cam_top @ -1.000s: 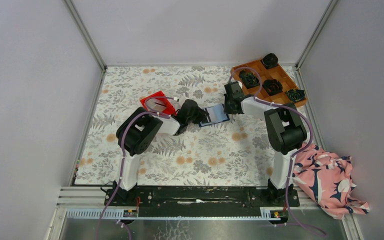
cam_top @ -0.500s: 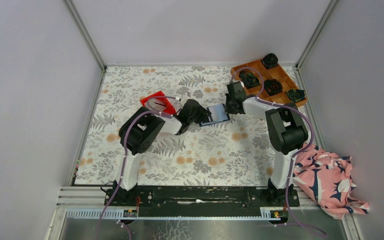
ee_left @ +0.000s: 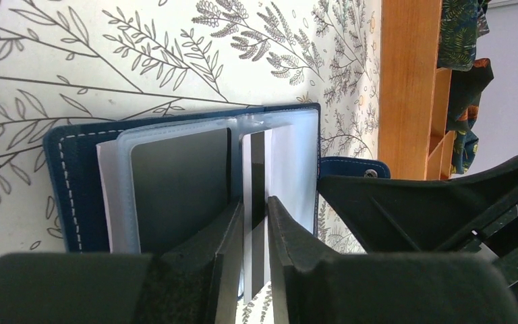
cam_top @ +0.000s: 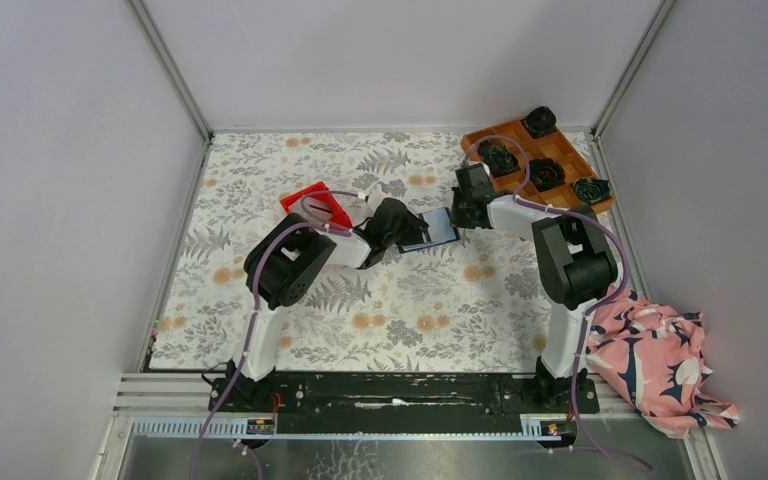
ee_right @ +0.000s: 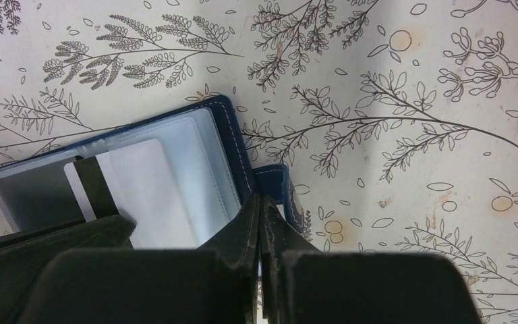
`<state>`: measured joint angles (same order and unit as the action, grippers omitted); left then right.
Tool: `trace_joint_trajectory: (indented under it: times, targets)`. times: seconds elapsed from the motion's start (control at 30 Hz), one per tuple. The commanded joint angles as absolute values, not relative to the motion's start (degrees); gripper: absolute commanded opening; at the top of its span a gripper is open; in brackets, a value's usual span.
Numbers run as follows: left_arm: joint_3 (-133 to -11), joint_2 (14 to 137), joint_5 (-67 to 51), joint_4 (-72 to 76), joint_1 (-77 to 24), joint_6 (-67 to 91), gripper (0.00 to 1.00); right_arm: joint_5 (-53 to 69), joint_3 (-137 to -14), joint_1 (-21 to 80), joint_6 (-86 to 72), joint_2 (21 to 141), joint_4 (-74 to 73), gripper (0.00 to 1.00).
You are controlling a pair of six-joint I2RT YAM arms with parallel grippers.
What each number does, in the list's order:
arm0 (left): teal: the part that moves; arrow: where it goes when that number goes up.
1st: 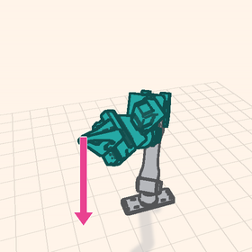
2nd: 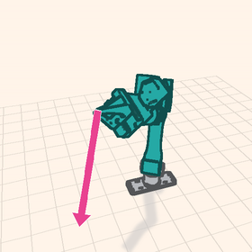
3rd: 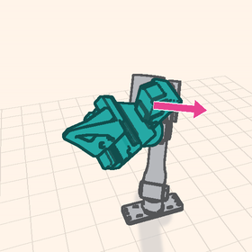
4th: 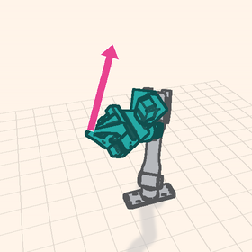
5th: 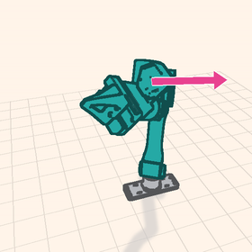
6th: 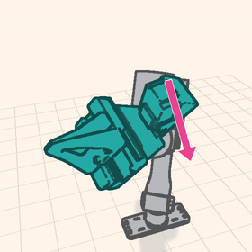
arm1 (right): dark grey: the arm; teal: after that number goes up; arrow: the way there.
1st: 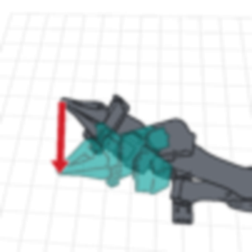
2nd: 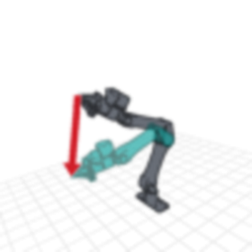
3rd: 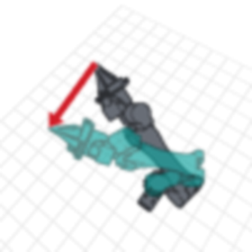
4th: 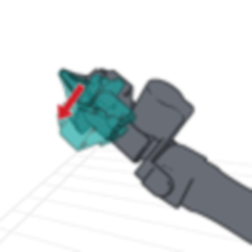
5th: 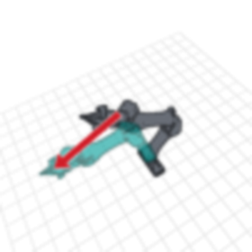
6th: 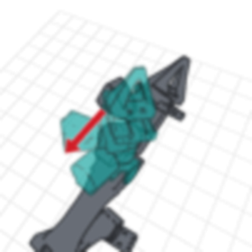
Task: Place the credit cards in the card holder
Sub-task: Insert the credit card into the card holder.
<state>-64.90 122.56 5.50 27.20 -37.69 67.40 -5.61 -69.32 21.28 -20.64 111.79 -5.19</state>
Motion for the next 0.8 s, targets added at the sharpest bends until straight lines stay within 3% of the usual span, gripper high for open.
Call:
trace_joint_trajectory:
  times: [0.0,0.4,0.77]
  targets:
    - [-66.15,127.17,5.32,19.53,-39.65,66.68,0.26,-1.08,-66.66,22.01,-21.84,113.17,-8.41,0.00]
    - [-72.18,130.14,5.25,15.75,-41.75,65.95,0.28,-0.18,-65.72,22.49,-22.42,112.37,-7.96,0.00]
    - [-72.15,122.20,13.60,3.38,-41.67,56.86,0.51,0.24,-65.42,22.29,-22.97,112.40,-7.08,0.00]
